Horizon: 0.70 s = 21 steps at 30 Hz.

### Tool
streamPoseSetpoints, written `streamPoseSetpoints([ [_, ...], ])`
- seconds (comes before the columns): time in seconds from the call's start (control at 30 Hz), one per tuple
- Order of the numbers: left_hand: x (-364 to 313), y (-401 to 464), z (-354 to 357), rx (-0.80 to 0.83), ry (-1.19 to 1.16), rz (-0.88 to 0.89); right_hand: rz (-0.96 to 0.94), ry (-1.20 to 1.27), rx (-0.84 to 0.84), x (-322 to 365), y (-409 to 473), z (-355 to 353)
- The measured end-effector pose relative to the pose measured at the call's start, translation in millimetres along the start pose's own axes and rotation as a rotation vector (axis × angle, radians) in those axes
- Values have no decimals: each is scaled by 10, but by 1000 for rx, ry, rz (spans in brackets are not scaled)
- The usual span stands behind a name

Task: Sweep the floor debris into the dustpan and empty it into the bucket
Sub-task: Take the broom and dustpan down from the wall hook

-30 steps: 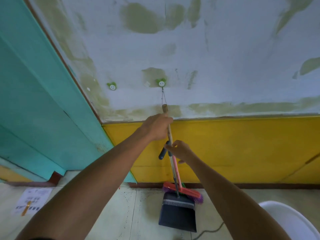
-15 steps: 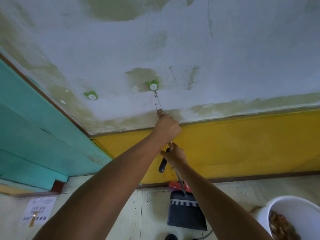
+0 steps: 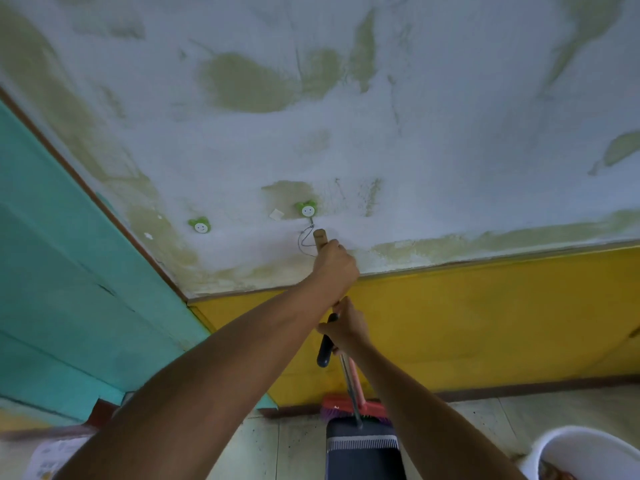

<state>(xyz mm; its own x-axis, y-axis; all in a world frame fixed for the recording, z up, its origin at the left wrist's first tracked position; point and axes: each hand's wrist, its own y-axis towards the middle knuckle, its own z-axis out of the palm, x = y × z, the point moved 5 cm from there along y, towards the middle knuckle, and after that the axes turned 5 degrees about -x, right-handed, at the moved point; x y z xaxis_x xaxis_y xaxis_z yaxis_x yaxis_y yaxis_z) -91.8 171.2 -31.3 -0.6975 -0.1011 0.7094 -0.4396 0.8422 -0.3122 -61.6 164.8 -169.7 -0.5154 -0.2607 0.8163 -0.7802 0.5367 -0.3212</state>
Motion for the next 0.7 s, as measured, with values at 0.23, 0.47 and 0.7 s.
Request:
streamPoseSetpoints([
  [0.23,240,-416,-425,78,64,-71,60,-92,-25,320,-323,-273],
  [0.47,74,-730,-662,70,180,-55,158,0,-44,190,-706,-298],
  [0.7,-387,-1077,-484,-29,339,150,107,-186,-125,121,-1231,-438],
])
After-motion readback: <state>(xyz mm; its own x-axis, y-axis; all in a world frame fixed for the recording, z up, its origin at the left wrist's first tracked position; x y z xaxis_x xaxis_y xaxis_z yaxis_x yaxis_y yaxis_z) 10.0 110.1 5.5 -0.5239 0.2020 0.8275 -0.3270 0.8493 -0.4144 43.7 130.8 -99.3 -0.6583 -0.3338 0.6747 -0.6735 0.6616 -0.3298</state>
